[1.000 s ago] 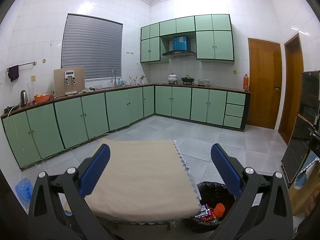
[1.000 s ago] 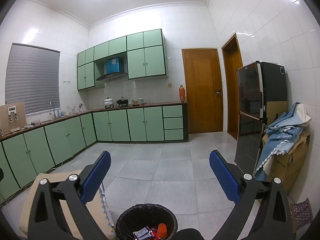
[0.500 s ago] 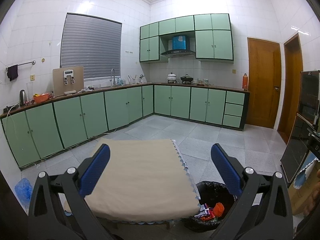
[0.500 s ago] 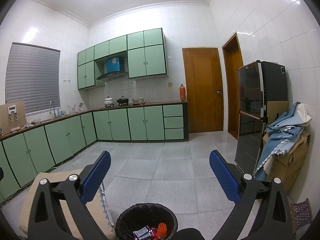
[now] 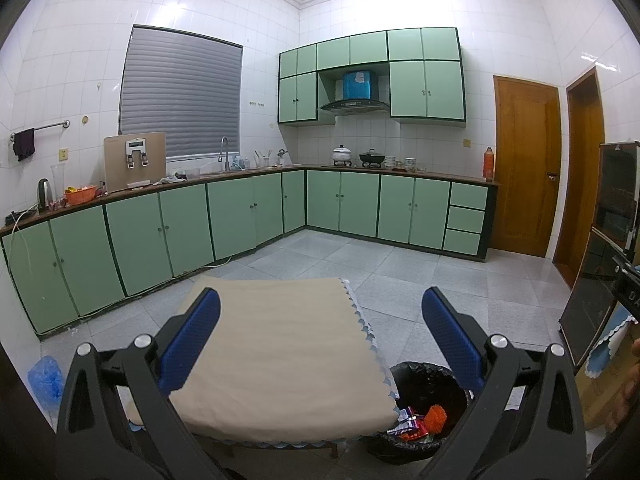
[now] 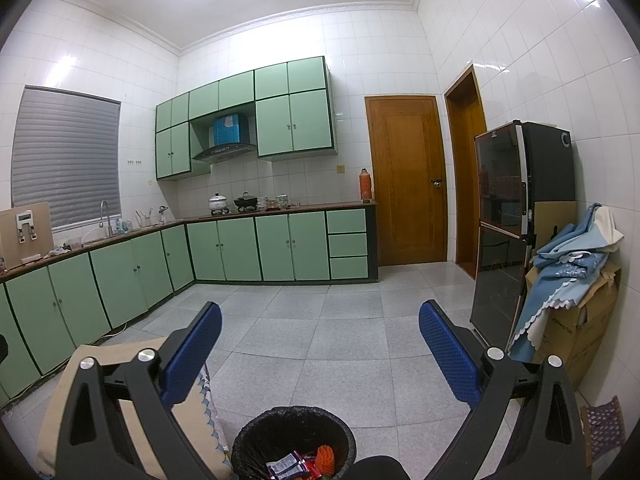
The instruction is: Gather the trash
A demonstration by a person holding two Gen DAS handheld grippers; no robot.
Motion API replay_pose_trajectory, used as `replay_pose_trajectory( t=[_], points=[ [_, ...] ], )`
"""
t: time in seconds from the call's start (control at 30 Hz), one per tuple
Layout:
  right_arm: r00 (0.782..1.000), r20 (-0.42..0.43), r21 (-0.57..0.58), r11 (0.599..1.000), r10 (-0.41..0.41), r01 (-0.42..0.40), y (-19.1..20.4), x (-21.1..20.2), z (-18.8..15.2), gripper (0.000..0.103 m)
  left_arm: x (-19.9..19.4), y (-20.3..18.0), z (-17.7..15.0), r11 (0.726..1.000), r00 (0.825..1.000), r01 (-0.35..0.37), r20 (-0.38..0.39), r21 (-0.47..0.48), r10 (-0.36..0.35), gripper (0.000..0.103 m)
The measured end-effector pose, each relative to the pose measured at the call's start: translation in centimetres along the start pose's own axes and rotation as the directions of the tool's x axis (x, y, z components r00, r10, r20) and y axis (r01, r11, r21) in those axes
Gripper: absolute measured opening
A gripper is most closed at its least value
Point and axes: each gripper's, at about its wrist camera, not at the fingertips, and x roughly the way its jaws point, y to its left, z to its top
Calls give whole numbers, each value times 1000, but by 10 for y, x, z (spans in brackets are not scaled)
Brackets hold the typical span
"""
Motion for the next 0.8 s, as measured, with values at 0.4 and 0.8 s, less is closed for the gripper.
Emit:
replay_pose_trajectory(
  t=[0.4, 0.8],
  points=[
    [1000, -2, 0, 1000, 1, -1, -1, 0, -2, 97, 1, 0, 0, 1000, 1000, 2, -2, -1, -2, 98],
    [1000, -7, 1, 1000, 2, -2, -4, 2, -2, 97, 0, 0, -1, 1000, 1000, 4, -5, -2, -4, 98]
  ],
)
